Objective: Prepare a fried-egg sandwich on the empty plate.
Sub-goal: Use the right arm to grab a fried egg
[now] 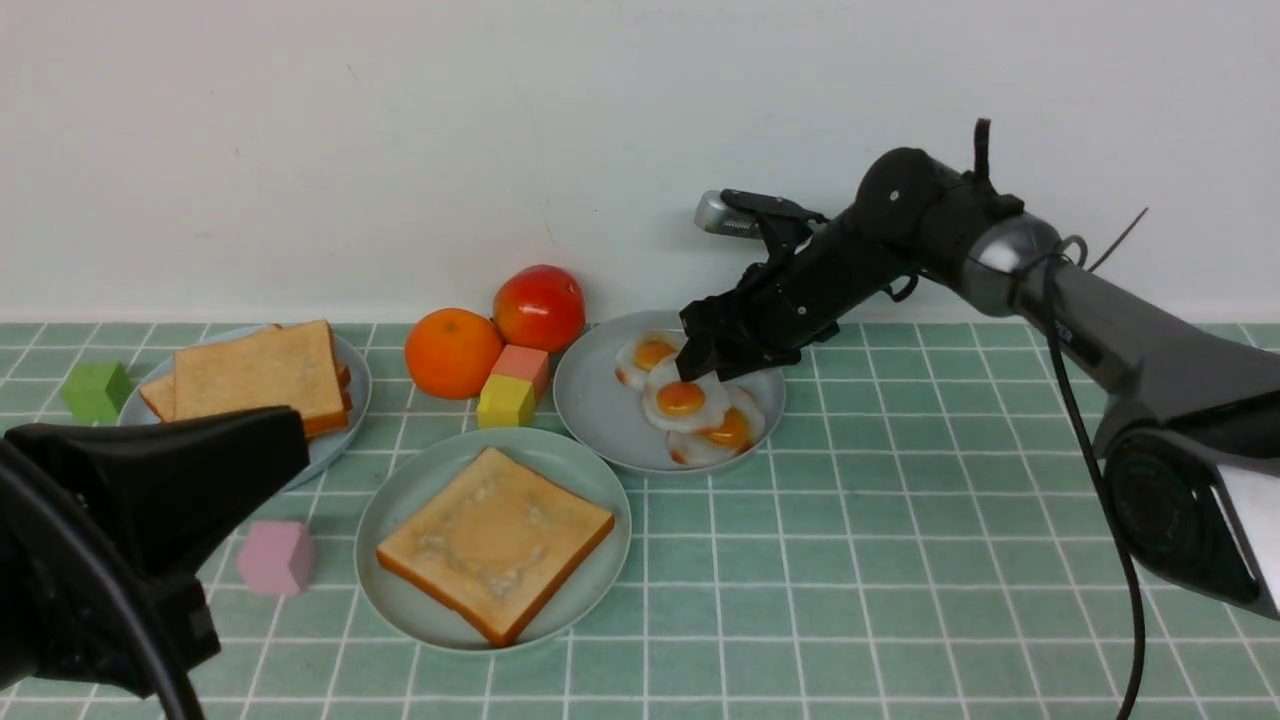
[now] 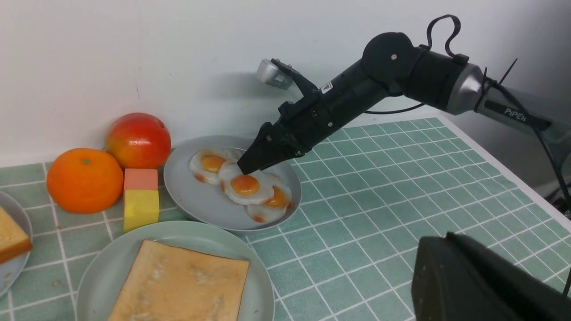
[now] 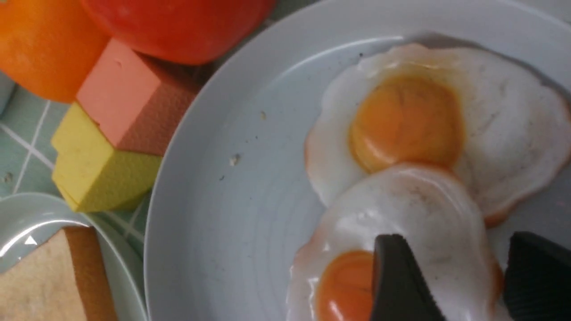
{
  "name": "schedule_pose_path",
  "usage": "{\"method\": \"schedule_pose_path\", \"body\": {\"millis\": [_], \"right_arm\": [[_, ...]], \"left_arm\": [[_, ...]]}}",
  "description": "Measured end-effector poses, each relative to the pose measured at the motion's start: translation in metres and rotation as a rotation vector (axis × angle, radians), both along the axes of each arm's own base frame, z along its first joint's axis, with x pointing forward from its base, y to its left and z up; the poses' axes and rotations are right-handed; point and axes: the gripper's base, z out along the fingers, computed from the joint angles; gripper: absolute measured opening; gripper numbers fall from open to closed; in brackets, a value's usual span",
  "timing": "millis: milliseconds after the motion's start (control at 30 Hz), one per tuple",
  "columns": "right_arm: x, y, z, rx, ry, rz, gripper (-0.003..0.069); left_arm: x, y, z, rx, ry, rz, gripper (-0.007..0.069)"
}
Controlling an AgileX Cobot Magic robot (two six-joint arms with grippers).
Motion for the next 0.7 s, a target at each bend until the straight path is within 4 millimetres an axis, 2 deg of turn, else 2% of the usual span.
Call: {"method": "schedule_pose_path", "body": {"millis": [267, 467, 500, 533, 633, 700], "right_arm": [[0.001, 0.001, -0.005, 0.017, 0.009, -0.009, 0.0328], [0.000, -0.001, -0.005, 0.003, 0.015, 0.000, 0.0118], [0.000, -0.001, -0.005, 0.003, 0.014, 0.000, 0.0112], [0.000, -0.001, 0.000, 0.004, 0.011, 0.001, 0.0092], [-0.003, -0.003, 0.010, -0.001, 0.011, 0.016, 0.0092], [-0.009, -0.005, 0.027, -0.015, 0.017, 0.046, 0.0092]], "left_arm": [[0.000, 0.000, 0.000, 0.000, 0.000, 0.000, -0.0013], [0.000, 0.000, 0.000, 0.010, -0.008, 0.001, -0.0013], [0.000, 0.000, 0.000, 0.010, -0.008, 0.001, -0.0013], [0.000, 0.000, 0.000, 0.012, -0.010, 0.001, -0.0013], [0.000, 0.000, -0.001, 0.019, -0.001, 0.001, -0.0013], [0.000, 0.001, -0.003, 0.042, 0.014, 0.003, -0.0013]]}}
